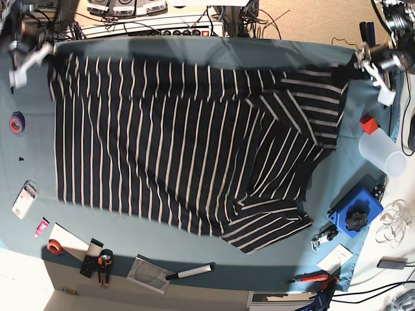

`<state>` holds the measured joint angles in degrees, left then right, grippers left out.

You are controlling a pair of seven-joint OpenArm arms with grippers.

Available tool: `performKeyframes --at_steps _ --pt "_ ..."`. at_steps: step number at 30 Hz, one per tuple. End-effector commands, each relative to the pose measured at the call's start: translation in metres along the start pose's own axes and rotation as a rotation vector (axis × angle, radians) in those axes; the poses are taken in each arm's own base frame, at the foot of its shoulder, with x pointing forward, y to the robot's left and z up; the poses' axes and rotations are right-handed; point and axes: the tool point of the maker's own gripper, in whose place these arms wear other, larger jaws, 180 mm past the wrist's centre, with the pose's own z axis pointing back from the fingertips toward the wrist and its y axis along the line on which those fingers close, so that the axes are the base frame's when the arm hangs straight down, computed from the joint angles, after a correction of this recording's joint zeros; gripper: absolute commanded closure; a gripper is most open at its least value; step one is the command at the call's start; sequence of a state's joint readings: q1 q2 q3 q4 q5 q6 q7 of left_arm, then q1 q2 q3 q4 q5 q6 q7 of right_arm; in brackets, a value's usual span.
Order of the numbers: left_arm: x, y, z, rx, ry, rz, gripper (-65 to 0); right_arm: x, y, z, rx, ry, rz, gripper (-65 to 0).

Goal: Layout the t-shirt on the table in an organized manner, then fold the t-shirt properly
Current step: 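Grasp the shirt corners and pull them apart to flatten it, then reach the left gripper down to the shirt's bunched side edge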

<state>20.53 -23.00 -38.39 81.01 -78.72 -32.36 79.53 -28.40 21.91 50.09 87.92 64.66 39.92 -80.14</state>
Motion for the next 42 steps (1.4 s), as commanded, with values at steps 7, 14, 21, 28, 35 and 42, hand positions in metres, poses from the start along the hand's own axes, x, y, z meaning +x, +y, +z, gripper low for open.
performKeyframes --at_steps 7,14,21,28,35,42 --pt "0.000 0.006 0.033 0.012 -0.076 0.017 0.0 0.008 -0.006 0.010 -0.028 -0.028 0.028 0.0" --pt "0.001 0.016 0.059 0.055 -0.144 0.044 0.0 0.016 -0.013 0.007 -0.078 -0.020 0.053 0.0" --pt "-0.002 0.016 0.060 0.055 -0.139 0.023 -6.0 0.014 -0.013 0.007 -0.077 -0.009 0.053 0.0" --pt "-0.003 0.015 0.061 0.054 -0.137 -0.051 -29.0 0.015 -0.010 0.008 -0.056 -0.001 0.053 -20.6" --pt "0.018 -0.003 0.070 0.070 -0.167 -0.168 -29.0 0.046 0.009 0.017 0.058 -0.110 0.064 -20.6" --pt "0.072 -0.056 0.066 0.031 -0.249 -0.414 -29.0 0.071 0.001 0.017 -0.004 -0.138 0.108 -20.6"
